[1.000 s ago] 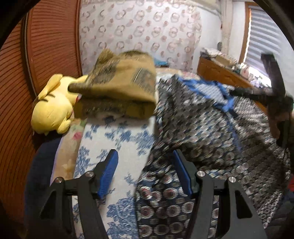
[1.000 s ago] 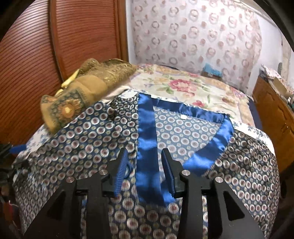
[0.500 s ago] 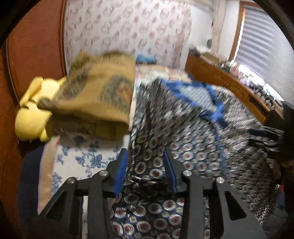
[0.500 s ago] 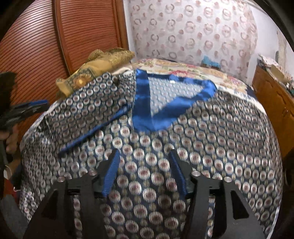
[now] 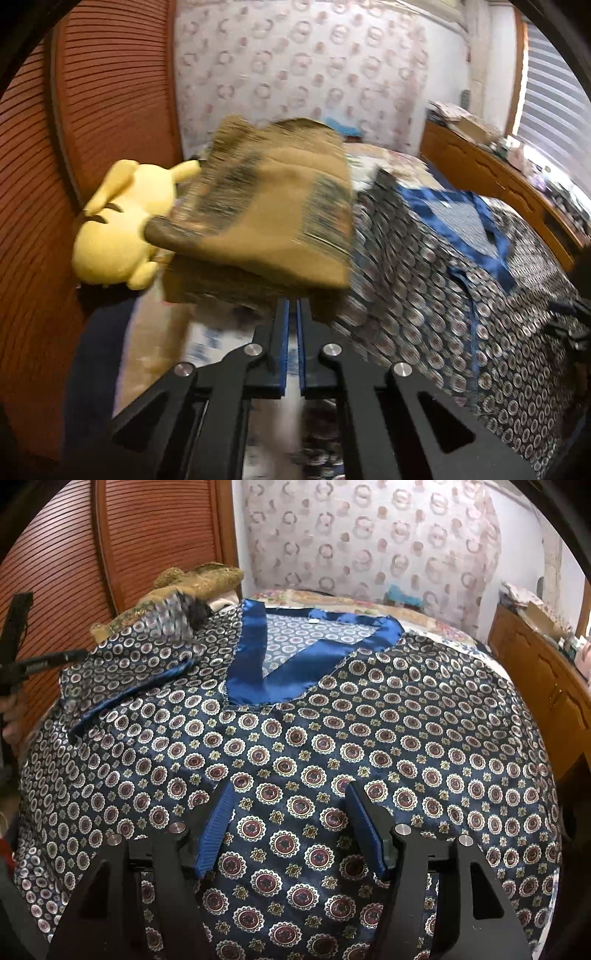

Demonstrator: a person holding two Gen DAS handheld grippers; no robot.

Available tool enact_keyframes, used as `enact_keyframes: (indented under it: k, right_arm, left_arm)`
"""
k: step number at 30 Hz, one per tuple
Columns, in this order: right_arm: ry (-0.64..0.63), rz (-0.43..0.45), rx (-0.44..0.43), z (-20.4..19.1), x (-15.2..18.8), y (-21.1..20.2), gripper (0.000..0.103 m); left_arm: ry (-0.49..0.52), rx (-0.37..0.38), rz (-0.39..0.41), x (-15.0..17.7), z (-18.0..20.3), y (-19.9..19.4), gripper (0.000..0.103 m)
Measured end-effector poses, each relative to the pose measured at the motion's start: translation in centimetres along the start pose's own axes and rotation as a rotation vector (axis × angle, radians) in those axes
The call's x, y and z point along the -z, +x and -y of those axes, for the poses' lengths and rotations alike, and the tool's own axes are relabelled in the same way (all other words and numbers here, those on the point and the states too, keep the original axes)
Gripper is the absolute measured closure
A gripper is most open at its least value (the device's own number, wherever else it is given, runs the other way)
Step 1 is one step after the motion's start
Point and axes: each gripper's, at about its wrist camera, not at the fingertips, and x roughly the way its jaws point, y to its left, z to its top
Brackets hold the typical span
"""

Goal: Fold small clothes

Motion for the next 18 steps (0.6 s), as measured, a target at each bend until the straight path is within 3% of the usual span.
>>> enact_keyframes:
  k: [5, 9, 14, 15, 18]
  right_arm:
    - [0.001, -0.005, -0.005, -0.1, -0.1, 0.1, 0.039]
    - [0.017, 0.000, -0.007, 0.0, -0.2, 0.3, 0.039]
    - [0.042, 0.011, -0.016, 0.4, -0.1, 0.0, 0.039]
    - [0.045, 0.015, -0.015, 0.4, -0.1, -0.1, 0.039]
    - [0.048, 0.026, -0.014, 0.5, 0.0, -0.4, 0.039]
  left_arm:
    - [-0.001, 0.026, 0.053, -0.8, -0.8, -2.2, 0.093]
    - [0.043, 0.050, 0.093, -1.5, 1.2, -3.2, 0.076]
    - [0.123, 0.163, 0.095, -2.1, 5.0, -3.7, 0.055]
    - [0.137, 0.181, 0.097, -2.1, 5.9, -3.6, 0.046]
    - [0.166, 0.233, 0.078, -1.8, 8.3, -3.0, 0.043]
